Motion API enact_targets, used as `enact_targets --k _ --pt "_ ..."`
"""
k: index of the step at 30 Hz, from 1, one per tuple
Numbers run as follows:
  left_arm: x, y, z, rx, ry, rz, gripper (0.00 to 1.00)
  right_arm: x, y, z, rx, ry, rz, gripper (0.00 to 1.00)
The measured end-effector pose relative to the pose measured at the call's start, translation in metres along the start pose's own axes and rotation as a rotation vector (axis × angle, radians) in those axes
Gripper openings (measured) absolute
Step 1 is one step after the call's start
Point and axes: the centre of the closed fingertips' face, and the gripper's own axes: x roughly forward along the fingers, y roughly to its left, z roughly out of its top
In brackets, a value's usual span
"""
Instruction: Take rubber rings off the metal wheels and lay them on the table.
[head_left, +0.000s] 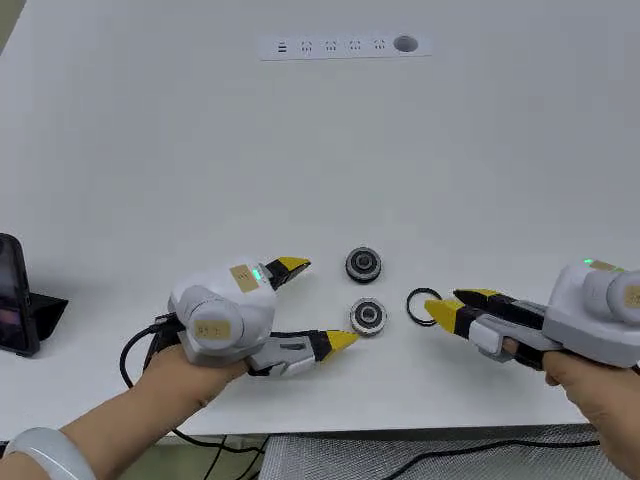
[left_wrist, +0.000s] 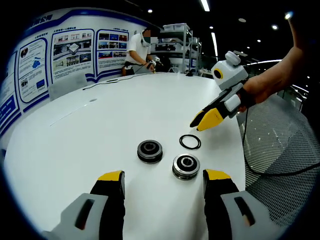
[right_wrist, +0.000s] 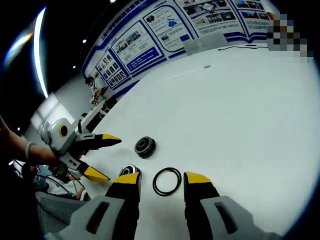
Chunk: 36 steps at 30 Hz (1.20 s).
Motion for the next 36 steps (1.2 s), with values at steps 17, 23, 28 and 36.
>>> enact_targets --k 17,23,28,36 --pt "0.026 0.011 0.032 0.043 -0.019 0.004 0.49 0.026 0.024 0.007 -0.017 0.009 0.071 0.37" --pt "0.032 0.01 0.032 0.064 -0.001 -0.011 0.4 0.029 0.024 0.012 -0.009 -0.001 0.076 0.32" --pt "0.037 0.01 0.029 0.073 0.029 -0.01 0.37 0.031 0.024 0.014 0.002 -0.002 0.077 0.32" --pt "0.043 0.008 0.03 0.084 0.047 -0.018 0.25 0.033 0.024 0.013 0.027 -0.006 0.075 0.3"
